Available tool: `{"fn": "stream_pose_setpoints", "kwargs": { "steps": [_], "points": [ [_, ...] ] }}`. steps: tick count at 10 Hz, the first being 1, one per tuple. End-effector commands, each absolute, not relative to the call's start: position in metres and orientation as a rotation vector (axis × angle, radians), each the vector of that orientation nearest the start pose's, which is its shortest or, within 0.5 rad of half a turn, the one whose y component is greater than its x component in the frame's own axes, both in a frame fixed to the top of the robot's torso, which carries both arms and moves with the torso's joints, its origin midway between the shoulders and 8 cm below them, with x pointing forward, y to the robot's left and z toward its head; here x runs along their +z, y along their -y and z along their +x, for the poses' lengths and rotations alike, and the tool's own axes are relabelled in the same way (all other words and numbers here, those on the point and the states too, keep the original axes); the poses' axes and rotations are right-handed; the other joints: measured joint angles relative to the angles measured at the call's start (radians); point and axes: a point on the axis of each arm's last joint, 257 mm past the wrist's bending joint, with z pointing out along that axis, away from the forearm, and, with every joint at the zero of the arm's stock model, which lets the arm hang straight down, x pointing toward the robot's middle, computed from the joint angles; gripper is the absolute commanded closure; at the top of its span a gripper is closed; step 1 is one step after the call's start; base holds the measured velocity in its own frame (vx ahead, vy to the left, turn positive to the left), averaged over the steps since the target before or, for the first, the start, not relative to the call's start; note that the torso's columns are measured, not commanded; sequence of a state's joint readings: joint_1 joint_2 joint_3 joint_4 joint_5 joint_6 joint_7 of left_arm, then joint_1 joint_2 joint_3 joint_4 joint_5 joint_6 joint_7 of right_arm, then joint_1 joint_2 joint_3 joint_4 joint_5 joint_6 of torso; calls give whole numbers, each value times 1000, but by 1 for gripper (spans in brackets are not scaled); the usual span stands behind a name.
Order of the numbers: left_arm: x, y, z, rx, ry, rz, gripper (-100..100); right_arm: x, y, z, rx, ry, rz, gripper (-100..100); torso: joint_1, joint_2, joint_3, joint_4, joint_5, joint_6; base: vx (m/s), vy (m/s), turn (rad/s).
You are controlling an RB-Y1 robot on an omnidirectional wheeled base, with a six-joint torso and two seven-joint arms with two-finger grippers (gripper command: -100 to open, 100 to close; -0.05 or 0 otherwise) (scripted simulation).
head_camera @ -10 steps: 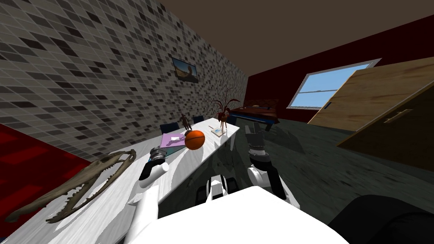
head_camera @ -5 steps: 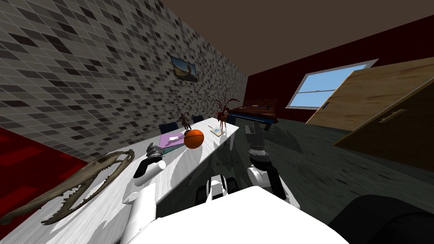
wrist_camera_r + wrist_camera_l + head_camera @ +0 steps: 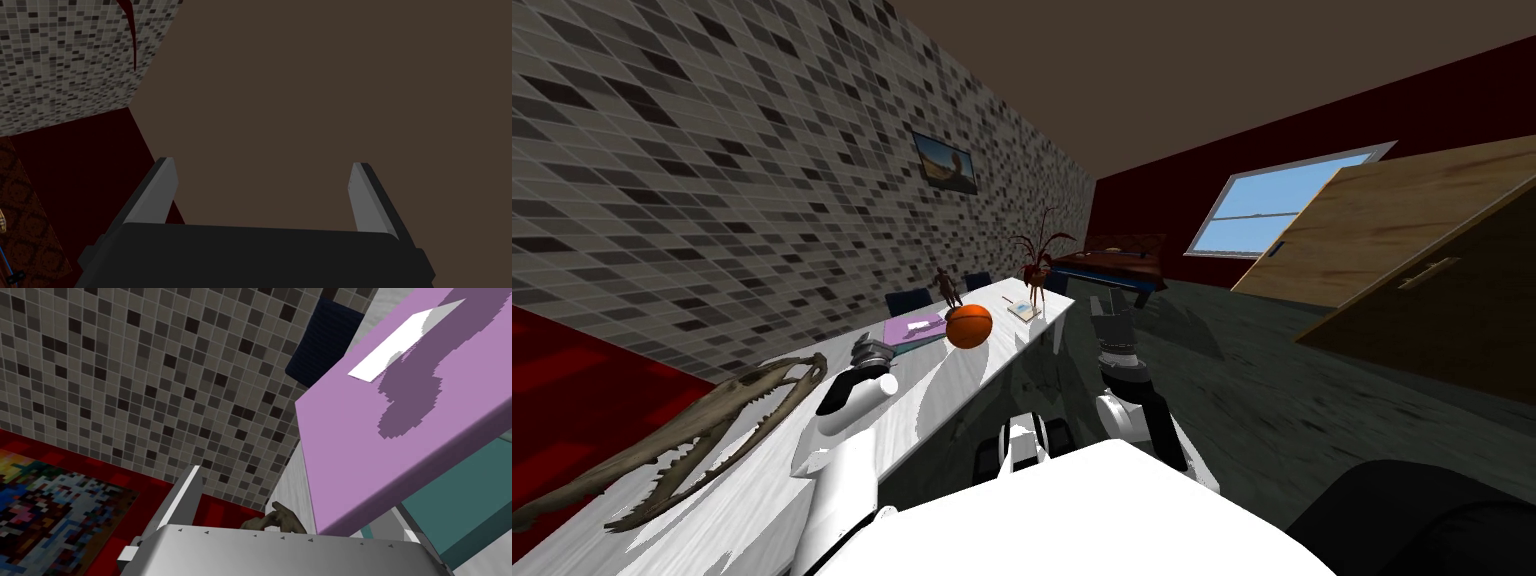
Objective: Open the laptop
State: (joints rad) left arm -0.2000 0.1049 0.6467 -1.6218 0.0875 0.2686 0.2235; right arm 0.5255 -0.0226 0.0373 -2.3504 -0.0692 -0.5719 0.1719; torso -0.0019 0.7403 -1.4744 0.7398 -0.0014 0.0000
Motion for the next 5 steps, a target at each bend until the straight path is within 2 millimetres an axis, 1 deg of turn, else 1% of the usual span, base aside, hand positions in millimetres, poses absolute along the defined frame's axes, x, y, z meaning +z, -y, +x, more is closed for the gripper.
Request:
{"fn": "stream_pose_setpoints", "kwargs": {
  "steps": [1, 5],
  "points": [
    [-147, -543, 508, -1036, -556, -1580, 0, 59, 272, 315, 1238, -542, 538, 0, 1, 0, 0, 0, 0, 0, 0, 0, 0],
    [-148, -541, 509, -1039, -557, -1582, 0, 59, 272, 315, 1238, -542, 538, 0, 3, -2, -2, -2, 2, -1, 1, -1, -6]
  ]
}}
